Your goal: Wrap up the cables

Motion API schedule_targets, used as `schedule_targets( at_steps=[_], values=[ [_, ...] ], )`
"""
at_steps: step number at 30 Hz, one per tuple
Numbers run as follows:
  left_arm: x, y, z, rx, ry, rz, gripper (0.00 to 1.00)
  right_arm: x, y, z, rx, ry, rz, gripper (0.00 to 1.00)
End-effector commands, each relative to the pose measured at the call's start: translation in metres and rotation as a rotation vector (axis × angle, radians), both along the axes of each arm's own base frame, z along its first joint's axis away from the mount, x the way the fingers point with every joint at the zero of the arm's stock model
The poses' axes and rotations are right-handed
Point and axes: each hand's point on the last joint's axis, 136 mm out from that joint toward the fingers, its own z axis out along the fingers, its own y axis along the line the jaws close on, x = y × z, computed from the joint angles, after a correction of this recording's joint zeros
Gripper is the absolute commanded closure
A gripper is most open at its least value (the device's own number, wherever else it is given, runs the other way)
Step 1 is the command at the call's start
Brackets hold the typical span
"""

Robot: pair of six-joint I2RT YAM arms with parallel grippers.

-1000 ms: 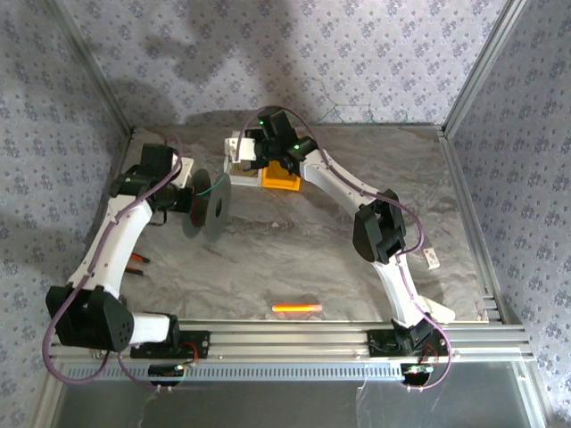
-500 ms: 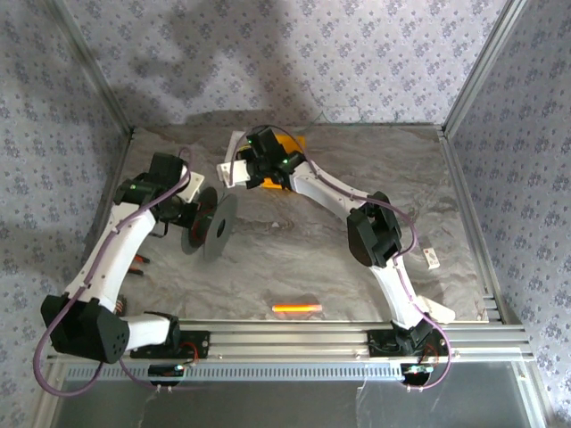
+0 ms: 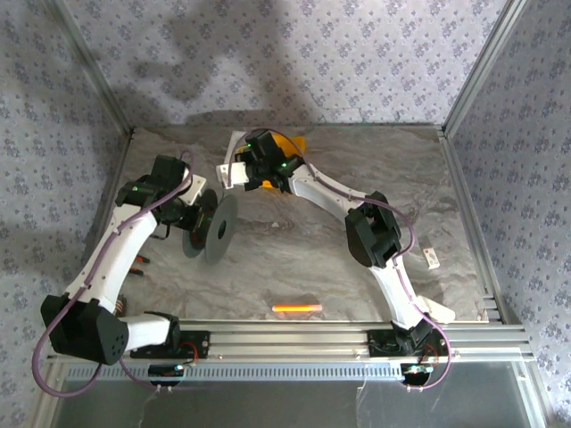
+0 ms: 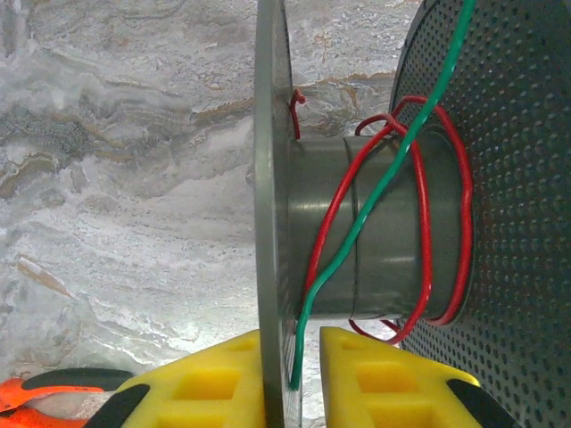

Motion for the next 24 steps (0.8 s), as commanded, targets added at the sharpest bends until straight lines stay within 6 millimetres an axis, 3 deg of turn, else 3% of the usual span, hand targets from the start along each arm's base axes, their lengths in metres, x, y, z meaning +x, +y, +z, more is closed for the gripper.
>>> schedule_targets(
  at_steps=[1, 24],
  values=[
    [-0.002, -0.005, -0.002, -0.022, 0.007, -0.014, 0.74, -0.006, 0.007, 0.04, 0.061, -0.041, 0.032, 1.0],
    [-0.001, -0.012, -0.012, -0.042, 0.044, -0.032, 0.58, -0.027, 0.028, 0.076, 0.118, -0.069, 0.116, 1.0]
  ],
)
